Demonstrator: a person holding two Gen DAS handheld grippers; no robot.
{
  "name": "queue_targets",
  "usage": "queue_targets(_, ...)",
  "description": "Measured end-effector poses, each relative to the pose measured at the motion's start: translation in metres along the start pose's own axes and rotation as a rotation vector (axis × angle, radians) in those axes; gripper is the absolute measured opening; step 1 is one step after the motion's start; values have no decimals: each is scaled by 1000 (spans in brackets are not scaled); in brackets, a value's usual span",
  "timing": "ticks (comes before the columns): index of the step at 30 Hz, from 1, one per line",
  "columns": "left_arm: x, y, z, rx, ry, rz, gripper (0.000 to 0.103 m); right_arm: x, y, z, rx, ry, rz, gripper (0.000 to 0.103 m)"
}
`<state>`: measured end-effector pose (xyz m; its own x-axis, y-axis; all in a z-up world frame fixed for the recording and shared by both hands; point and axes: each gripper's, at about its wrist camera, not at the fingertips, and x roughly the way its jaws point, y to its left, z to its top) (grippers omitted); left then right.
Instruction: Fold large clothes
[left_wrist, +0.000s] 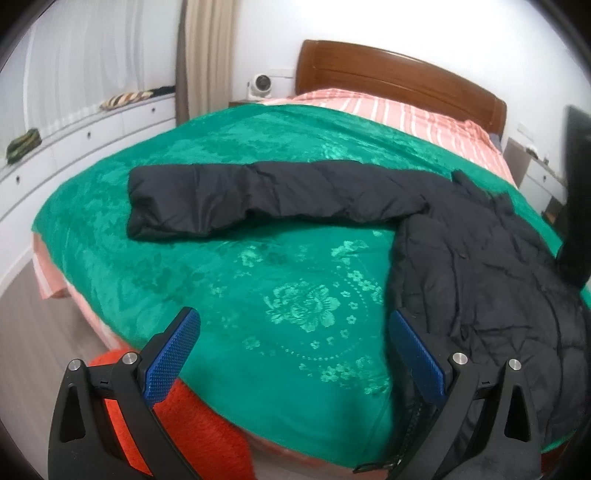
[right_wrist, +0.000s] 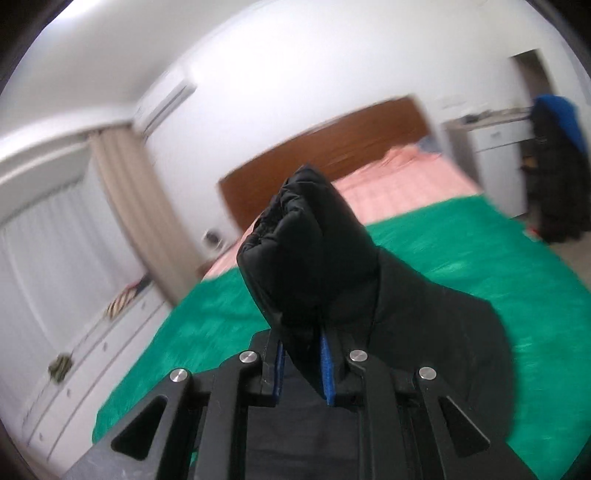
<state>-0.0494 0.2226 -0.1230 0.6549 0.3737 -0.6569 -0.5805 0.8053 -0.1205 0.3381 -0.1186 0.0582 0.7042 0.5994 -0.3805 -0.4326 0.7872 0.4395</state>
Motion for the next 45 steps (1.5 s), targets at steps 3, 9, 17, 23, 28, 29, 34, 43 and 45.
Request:
queue_targets(3, 2, 5, 0, -26, 11, -11, 102, 71, 13, -45, 64, 134, 69, 80)
queue_targets(9, 1, 2, -3, -9, 14, -19, 102, 116, 12, -140, 202, 302, 99, 92)
queue_targets(17, 6, -7, -5, 16, 36, -13, 102, 4, 29, -216, -119, 305, 121, 92)
queue_targets(23, 9, -16, -7, 47, 53, 17, 102, -91, 8, -266, -256, 212, 16, 92)
queue_targets(28, 5, -27, -7, 91, 36, 41, 102, -134, 4, -290, -348, 130, -65, 93)
queue_targets(29, 4, -28, -7, 100, 36, 45, 102, -132, 6, -289, -377, 125, -74, 93)
queue_targets(34, 0, -30, -8, 125, 32, 66, 102, -122, 12, -288, -389, 135, -42, 93)
queue_targets(43, 8, -18, -9, 67, 70, 76, 102, -121, 19, -305, -446, 169, -18, 93)
queue_targets(45, 8, -18, -9, 68, 68, 76, 102, -121, 18, -304, -441, 168, -17, 93)
